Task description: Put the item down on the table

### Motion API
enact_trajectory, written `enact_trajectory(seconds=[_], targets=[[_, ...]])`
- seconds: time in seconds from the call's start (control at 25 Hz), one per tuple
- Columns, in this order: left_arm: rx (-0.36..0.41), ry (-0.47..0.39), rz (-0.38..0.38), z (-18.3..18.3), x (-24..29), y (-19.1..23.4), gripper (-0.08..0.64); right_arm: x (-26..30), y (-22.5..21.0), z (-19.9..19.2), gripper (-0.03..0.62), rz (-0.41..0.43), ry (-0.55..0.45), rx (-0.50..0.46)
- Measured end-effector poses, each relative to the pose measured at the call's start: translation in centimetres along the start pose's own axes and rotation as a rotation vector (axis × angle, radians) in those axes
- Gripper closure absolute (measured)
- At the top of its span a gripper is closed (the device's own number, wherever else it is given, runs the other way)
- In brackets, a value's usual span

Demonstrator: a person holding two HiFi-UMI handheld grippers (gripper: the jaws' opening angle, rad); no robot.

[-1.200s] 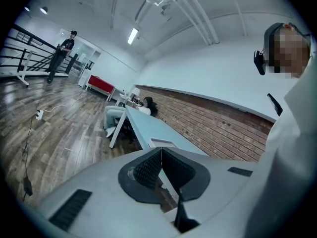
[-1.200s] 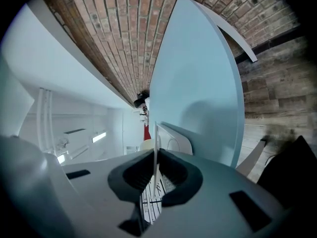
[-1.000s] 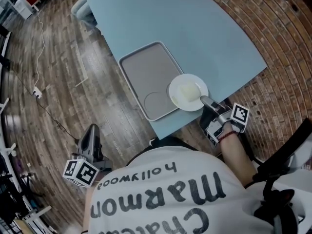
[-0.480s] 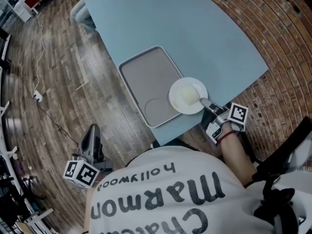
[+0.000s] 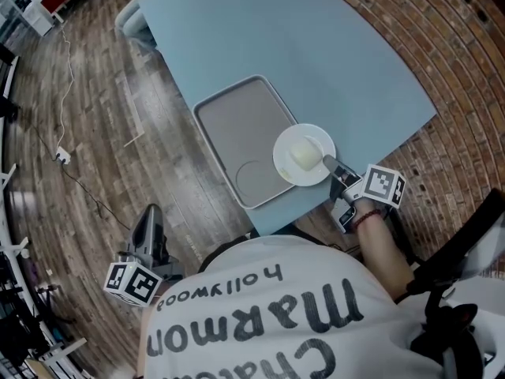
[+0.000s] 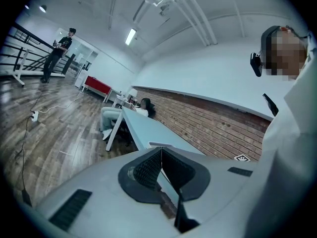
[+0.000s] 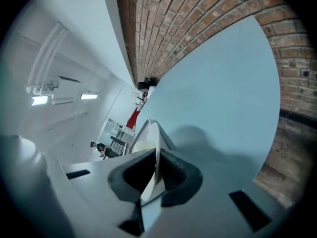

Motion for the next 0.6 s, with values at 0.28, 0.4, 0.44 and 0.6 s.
enact_trajectory(seconds=[0.28,0.4,0.44,0.6], targets=[[0.009,-0.002,0.005,0.0,0.1,0.3,0.552,0.8,1.0,0.1,0.551,-0.114,0.032,-0.263],[0.015,-0.004,0.012,0.1,-0.1,0.3,0.552,1.2,1.4,0.0,0.54,-0.136,0.055,-0.322],[0.013,-0.006,0.015,0.2,-0.2,0.4,0.552,1.4,1.6,0.1,0.538,-0.141,0.061,-0.339],[0.004,-0.011,0.032,0.1,-1.0,0.7,0.552,2.0,2.1,0.1,0.529,-0.156,0.093,-0.416]])
Point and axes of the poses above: the fingertips, and each gripper's own axes: x forward along the fingers, y to its left, z out of its top, the point moved 8 cm from there along -x, backward along the fingers, and after that the axes turned 9 degrees about -x, right-handed, at the moved point
